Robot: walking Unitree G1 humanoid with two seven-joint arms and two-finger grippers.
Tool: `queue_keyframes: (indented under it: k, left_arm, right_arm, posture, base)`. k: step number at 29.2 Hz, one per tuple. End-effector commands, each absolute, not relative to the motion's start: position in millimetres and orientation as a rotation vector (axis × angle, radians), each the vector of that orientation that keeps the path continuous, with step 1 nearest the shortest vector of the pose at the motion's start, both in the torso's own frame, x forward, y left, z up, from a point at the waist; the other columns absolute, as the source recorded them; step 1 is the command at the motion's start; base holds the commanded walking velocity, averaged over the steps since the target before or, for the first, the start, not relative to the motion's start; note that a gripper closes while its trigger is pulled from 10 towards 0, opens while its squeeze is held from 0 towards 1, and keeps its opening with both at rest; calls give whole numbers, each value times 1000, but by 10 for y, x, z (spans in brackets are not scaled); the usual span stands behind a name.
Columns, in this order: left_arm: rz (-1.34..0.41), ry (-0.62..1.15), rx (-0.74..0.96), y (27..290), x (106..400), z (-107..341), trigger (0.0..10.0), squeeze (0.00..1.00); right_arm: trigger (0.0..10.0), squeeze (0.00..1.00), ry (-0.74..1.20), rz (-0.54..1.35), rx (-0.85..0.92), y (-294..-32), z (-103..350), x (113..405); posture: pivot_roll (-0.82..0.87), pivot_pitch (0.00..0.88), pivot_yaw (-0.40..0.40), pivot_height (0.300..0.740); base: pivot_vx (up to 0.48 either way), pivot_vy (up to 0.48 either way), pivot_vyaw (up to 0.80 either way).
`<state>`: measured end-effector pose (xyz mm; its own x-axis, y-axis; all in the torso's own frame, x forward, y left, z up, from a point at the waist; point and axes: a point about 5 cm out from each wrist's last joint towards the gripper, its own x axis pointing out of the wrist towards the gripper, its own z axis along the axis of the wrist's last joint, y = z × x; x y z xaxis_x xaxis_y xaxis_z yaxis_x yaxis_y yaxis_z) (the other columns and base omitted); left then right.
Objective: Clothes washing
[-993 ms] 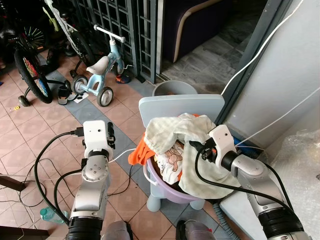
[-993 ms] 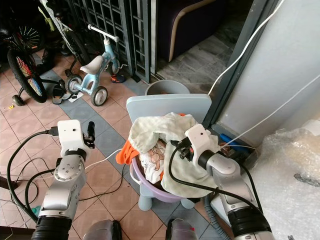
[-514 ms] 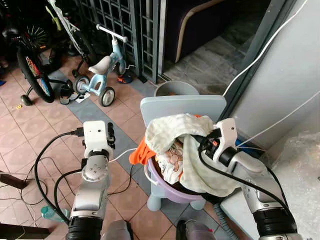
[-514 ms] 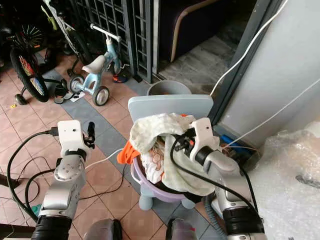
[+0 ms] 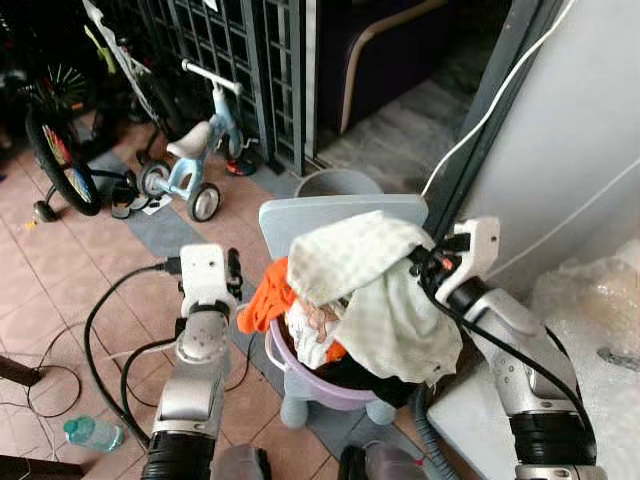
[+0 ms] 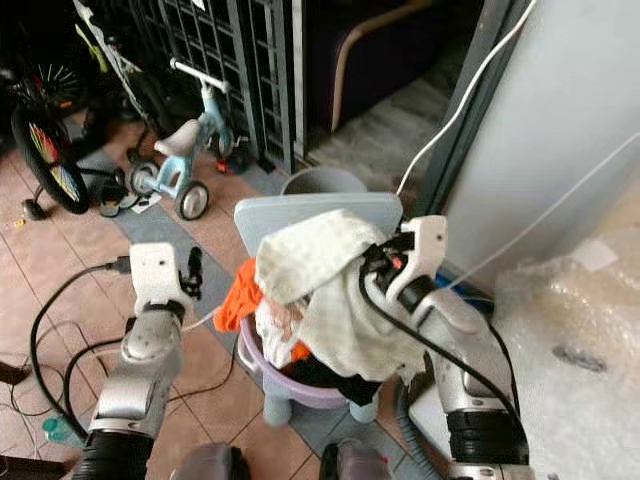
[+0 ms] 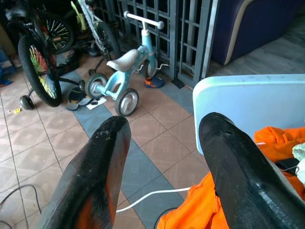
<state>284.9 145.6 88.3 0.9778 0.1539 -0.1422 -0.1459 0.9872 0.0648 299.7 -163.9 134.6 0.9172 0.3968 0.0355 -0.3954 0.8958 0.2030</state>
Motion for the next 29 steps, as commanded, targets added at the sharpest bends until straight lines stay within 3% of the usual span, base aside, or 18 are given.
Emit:
queue_keyframes:
  k: [1, 7, 13, 15, 16, 17, 29]
  left_arm:
    - [168, 167, 57, 1506, 2834, 839, 10000, 0]
    - [171, 164, 57, 1506, 2838, 842, 10000, 0]
    - [166, 142, 63, 1484, 2848, 874, 10000, 0]
    - [166, 137, 72, 1481, 2849, 881, 10000, 0]
    - [165, 136, 74, 1481, 2849, 882, 10000, 0]
    - [164, 136, 75, 1480, 2849, 883, 10000, 0]
    - [153, 127, 81, 1479, 2842, 886, 10000, 0]
  right_arm:
    - [0, 0, -81, 306, 153, -1736, 1532, 3098]
    - [0, 0, -237, 141, 14, -1929, 1870, 3222]
    - [0, 0, -330, -141, -71, -2342, 2162, 3345]
    - [0, 0, -311, -273, -50, -2588, 2230, 3386]
    - [2784, 0, -299, -318, -43, -2684, 2251, 3397]
    - [10000, 0, -282, -376, -68, -2800, 2261, 3401]
    - [10000, 0, -297, -714, -239, -3257, 2351, 3287]
  posture:
    - [-36, 71, 3, 740]
    - [-37, 67, 4, 740]
    - [-37, 66, 3, 740]
    - [-38, 65, 2, 740]
    - [-38, 65, 2, 740]
    - [-38, 65, 2, 740]
    - [-34, 57, 12, 740]
  base:
    - [0, 0, 0]
    - [0, 0, 0]
    - [0, 0, 0]
    - [0, 0, 0]
    - [0, 0, -481]
    - [0, 0, -775]
    - [0, 0, -760]
